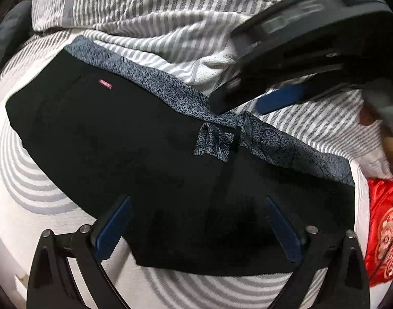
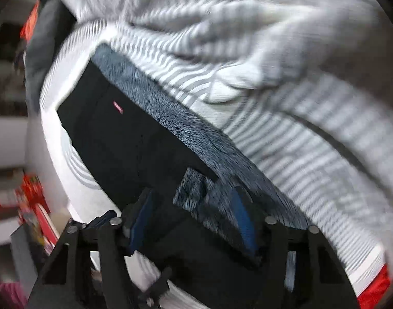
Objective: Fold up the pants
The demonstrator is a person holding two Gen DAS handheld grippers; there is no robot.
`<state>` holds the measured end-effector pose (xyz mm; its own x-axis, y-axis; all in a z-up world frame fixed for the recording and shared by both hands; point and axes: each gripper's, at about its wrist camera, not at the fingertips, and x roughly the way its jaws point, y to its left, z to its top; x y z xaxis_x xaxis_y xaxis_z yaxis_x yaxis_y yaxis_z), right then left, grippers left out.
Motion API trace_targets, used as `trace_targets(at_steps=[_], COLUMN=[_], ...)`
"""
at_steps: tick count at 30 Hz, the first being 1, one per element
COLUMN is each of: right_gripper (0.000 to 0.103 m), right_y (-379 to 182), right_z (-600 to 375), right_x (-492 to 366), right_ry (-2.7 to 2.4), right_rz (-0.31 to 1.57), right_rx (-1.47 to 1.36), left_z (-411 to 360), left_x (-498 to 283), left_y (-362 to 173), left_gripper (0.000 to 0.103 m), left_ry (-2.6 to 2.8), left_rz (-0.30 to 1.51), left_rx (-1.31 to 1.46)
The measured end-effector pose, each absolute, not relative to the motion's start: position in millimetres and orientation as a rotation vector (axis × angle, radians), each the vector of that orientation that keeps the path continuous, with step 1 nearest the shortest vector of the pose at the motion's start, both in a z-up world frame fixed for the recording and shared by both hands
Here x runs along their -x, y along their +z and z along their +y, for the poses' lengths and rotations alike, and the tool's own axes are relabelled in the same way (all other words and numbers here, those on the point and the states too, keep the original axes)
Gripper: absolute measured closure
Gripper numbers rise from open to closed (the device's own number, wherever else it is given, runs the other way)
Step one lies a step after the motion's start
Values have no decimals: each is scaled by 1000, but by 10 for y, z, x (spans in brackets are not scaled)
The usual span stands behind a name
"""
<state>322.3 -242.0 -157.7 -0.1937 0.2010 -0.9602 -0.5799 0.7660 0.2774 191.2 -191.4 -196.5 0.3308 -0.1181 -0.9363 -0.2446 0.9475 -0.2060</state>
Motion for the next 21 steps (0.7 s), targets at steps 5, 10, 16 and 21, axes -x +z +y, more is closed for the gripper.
trace_targets(at_steps=[5, 10, 16, 21], right_gripper=[60, 95, 96, 96], right_y=[-2035, -2108, -1720, -1535], right_z=[-2089, -2096, -2342, -2365], right_x=[-3058, -3040, -3141, -3247], right_ry=[745, 702, 697, 669], right_rz=[1681, 1643, 1594, 1561], right_rx=[547, 567, 405, 406], left_z=[-1923, -2035, -1900, -1835], left_x=[-1910, -1904, -1901, -1852], left_y=[-2134, -2132, -1925, -1803], left_gripper=[32, 60, 84, 84], left_ry=[77, 42, 28, 35], left_rz=[1269, 1245, 1215, 1205], left_rx=[379, 364, 407, 382])
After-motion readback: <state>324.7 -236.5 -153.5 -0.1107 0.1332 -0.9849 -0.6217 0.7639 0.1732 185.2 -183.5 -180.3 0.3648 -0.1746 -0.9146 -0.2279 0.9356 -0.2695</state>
